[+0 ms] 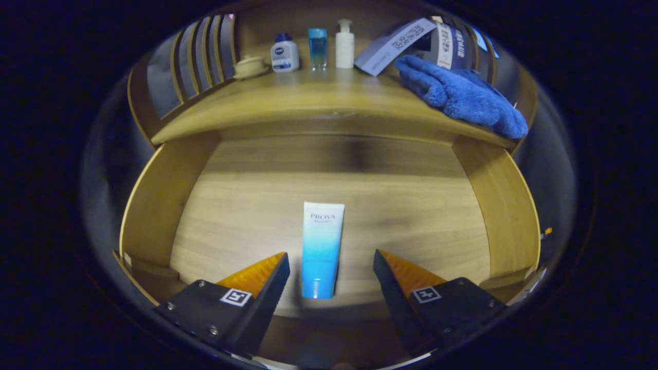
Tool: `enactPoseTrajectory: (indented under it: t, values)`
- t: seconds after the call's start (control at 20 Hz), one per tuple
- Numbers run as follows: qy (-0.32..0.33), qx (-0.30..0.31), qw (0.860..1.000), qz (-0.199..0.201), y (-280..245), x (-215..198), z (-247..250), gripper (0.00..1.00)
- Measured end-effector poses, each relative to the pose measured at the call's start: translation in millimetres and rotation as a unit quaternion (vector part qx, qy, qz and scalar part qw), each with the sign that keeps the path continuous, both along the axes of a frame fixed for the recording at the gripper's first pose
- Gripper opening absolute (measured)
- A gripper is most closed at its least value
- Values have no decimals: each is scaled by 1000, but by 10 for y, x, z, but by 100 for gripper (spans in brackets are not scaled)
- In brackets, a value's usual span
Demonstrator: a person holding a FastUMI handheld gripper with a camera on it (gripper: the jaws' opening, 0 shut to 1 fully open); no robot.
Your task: Pull open the drawer, take out the items inside it, and place them on the countertop above the cabinet.
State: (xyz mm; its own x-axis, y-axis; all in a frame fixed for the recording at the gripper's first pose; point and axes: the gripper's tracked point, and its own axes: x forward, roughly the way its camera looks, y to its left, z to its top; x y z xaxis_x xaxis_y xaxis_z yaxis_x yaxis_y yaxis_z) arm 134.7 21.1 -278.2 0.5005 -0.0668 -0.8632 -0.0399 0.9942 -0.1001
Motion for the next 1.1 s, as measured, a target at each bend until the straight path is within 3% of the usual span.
enactPoseTrajectory:
  t: [0.05, 0.15, 0.25, 0.4, 0.5, 0.8, 1.1]
  values:
    - [24, 3, 1000, 1, 36, -1, -47, 98]
    - [53, 18, 998, -2, 104, 10, -114, 77]
    - [78, 0, 997, -14, 49, 7, -273, 74]
    - [54, 7, 998, -27, 66, 79, -187, 42]
    - [23, 23, 999, -32, 80, 155, -125, 37]
    - [-80, 81, 993, -33, 164, 189, 403, 36]
    - [-206, 50, 977, 8, 164, 139, 971, 36]
